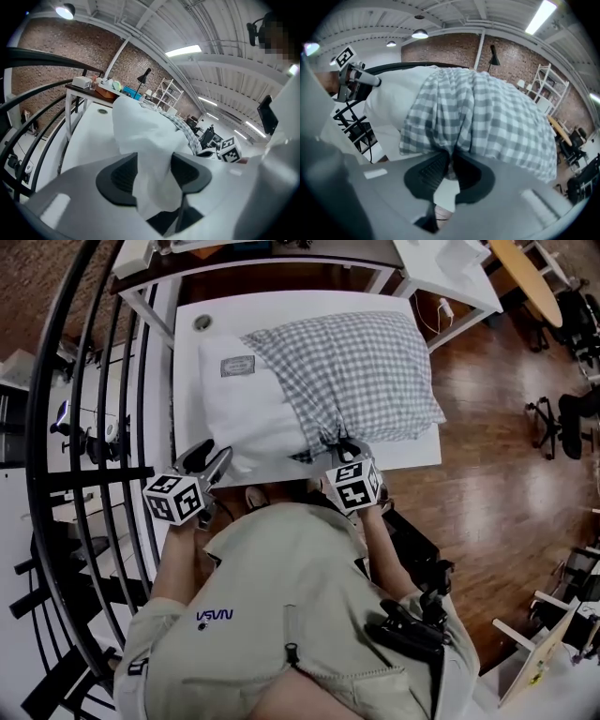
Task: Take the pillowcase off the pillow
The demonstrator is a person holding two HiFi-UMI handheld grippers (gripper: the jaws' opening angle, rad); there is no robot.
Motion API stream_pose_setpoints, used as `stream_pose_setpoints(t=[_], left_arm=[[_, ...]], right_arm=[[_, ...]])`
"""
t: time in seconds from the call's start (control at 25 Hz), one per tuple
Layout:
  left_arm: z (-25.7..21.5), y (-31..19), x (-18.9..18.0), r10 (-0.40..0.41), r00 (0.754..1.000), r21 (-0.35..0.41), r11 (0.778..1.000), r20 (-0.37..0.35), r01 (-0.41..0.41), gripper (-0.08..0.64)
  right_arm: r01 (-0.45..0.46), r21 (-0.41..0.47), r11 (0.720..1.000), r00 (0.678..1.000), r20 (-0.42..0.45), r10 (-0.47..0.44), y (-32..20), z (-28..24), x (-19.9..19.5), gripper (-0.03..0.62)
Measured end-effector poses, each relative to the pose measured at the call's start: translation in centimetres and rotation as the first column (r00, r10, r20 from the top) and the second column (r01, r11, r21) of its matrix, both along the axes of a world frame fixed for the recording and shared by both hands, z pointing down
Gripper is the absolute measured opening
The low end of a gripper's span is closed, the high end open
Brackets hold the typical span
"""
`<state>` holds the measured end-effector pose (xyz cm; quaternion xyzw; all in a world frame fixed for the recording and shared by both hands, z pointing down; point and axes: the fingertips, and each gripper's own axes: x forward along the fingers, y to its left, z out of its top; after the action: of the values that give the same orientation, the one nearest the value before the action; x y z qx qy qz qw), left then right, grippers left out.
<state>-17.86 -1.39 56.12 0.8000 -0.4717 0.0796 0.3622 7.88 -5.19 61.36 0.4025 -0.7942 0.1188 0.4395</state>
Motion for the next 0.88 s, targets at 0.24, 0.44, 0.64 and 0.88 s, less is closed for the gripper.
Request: stream_pose_setpoints(t=[0.24, 0.44, 0.64, 0.88], left_arm=[[-2.7, 0.4, -1.6, -0.106, 0.994, 0.042, 0.994, 0.019, 0.105, 0.264], [-5.5, -0.9, -2.7, -0.199, 0.978, 0.103, 0.976, 0.063, 0.192, 0.274], [-6.8, -3.8, -0.2, -0.242, 0.963, 0.145, 0.964, 0.123, 0.224, 0.313], [-8.2, -7.7, 3.3, -0.251, 0.950, 0.182, 0.959, 0.185, 0.218, 0.319]], right_arm=[[0.032, -0.018, 0.999, 0.998, 0.063, -0.031, 0.0, 0.0, -0.3, 0.043], [0.081, -0.061, 0.995, 0.987, 0.141, -0.072, 0.9, 0.3, -0.7, 0.050], [0.193, -0.084, 0.978, 0.957, 0.236, -0.169, 2.1, -1.8, -1.4, 0.095], [0.311, -0.037, 0.950, 0.889, 0.364, -0.277, 2.6, -5.7, -0.4, 0.121]])
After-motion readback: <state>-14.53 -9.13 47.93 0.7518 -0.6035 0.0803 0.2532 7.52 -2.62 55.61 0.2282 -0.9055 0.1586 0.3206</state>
